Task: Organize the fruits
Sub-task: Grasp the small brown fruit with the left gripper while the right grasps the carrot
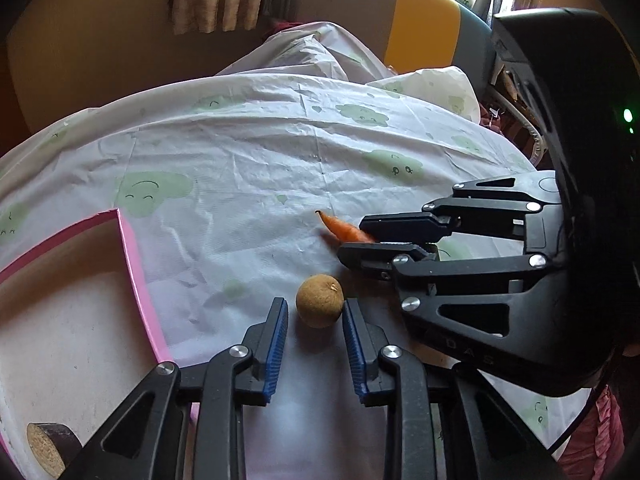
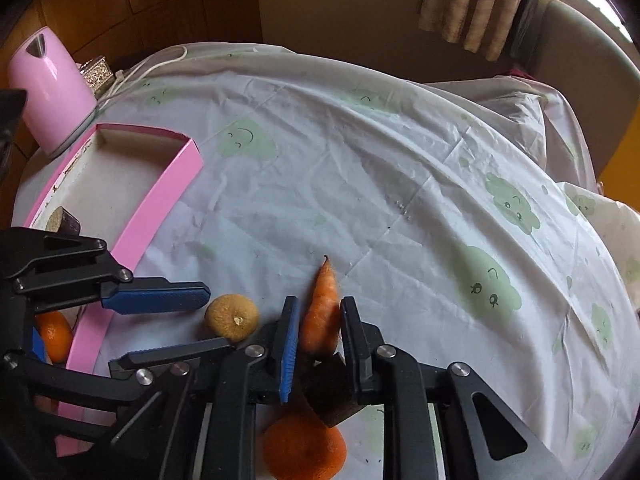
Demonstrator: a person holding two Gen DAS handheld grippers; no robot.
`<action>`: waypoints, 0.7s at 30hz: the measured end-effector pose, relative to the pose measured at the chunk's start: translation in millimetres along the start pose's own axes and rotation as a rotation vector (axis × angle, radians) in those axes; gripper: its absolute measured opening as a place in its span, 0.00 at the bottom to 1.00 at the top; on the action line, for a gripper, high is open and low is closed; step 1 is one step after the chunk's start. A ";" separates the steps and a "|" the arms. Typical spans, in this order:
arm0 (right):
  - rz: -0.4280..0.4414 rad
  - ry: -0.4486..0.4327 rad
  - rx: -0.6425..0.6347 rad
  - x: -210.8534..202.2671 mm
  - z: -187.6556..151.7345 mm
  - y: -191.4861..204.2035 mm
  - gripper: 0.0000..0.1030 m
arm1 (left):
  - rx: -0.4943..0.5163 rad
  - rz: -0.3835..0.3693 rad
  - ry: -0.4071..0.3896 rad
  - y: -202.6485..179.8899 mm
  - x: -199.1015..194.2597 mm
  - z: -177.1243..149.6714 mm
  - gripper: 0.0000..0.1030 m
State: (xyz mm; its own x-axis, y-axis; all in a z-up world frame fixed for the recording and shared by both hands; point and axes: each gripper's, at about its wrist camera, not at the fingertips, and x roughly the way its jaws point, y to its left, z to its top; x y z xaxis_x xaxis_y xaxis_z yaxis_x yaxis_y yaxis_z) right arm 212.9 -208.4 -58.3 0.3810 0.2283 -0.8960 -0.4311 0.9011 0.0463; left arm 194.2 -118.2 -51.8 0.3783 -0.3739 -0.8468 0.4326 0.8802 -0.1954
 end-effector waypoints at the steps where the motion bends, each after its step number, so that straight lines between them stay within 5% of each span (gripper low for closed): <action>1: 0.001 -0.005 0.017 -1.5 -1.4 -1.8 0.19 | 0.001 0.001 0.007 -1.3 1.4 0.6 0.28; 11: 0.027 -0.087 0.352 -14.6 -29.1 -41.3 0.19 | -0.023 -0.004 0.001 -8.5 10.6 4.8 0.24; 21: 0.014 -0.219 0.467 -56.0 -48.4 -45.4 0.19 | -0.046 0.016 -0.063 -18.1 -26.7 -7.2 0.24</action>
State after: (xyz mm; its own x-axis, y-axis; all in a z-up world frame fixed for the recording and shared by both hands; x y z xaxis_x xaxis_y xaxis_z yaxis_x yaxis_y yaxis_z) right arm 171.5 -279.9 -31.6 0.5620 0.2681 -0.7825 -0.0449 0.9545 0.2948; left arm 170.4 -122.0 -29.2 0.4362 -0.3759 -0.8176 0.3882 0.8983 -0.2059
